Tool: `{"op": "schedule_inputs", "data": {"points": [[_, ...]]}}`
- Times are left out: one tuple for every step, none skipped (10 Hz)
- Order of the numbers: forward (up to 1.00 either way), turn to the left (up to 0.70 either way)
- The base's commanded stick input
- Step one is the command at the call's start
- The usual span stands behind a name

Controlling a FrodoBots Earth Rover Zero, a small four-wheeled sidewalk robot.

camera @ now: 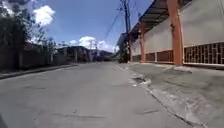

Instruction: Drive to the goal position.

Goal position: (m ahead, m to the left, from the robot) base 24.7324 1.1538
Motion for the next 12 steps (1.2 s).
{"op": "schedule_inputs", "data": {"points": [[0.85, 0.01], [0.85, 0.07], [0.85, 0.08], [0.85, 0.02], [0.85, 0.0], [0.85, 0.0], [0.85, 0.0], [0.85, 0.0], [0.85, 0.0], [0.85, 0.0], [0.85, 0.0], [0.85, 0.0]]}}
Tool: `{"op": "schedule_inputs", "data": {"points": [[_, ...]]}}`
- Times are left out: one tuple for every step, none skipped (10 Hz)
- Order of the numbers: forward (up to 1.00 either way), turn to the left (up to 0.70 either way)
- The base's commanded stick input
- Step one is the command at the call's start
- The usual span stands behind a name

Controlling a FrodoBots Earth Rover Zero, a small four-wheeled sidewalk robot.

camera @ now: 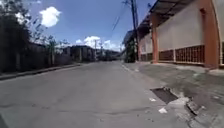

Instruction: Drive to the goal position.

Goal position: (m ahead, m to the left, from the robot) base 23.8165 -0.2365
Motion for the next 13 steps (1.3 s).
{"op": "schedule_inputs", "data": {"points": [[0.85, 0.0], [0.85, 0.02], [0.85, -0.14], [0.85, -0.31], [0.85, -0.34], [0.85, -0.34], [0.85, -0.26], [0.85, -0.04], [0.85, 0.1], [0.85, 0.04], [0.85, 0.04], [0.85, 0.13], [0.85, 0.06]]}}
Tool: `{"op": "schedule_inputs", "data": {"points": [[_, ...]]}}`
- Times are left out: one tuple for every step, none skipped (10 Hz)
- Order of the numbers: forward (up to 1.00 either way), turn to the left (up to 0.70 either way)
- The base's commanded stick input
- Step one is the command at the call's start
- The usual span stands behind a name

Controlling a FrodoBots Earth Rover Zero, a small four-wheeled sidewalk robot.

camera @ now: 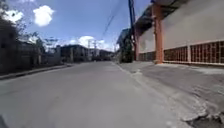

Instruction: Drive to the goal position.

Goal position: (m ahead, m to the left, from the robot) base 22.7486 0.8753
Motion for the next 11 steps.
{"op": "schedule_inputs", "data": {"points": [[0.85, 0.1], [0.85, 0.1], [0.85, 0.02], [0.85, 0.0], [0.85, -0.05], [0.85, -0.28], [0.85, -0.33], [0.85, -0.34], [0.85, -0.34], [0.85, -0.34], [0.85, -0.31]]}}
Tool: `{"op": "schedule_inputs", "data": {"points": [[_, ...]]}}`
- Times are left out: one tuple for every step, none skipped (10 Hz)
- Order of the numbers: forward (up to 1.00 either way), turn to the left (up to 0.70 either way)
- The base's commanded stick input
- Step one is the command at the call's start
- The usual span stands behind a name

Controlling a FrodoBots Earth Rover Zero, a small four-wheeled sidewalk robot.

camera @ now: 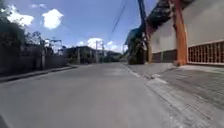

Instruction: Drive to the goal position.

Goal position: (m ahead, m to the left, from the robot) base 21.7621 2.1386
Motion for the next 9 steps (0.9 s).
{"op": "schedule_inputs", "data": {"points": [[0.85, -0.01], [0.85, 0.1], [0.85, 0.13], [0.85, 0.1], [0.85, 0.03], [0.85, 0.09], [0.85, 0.1], [0.85, 0.13], [0.85, 0.09]]}}
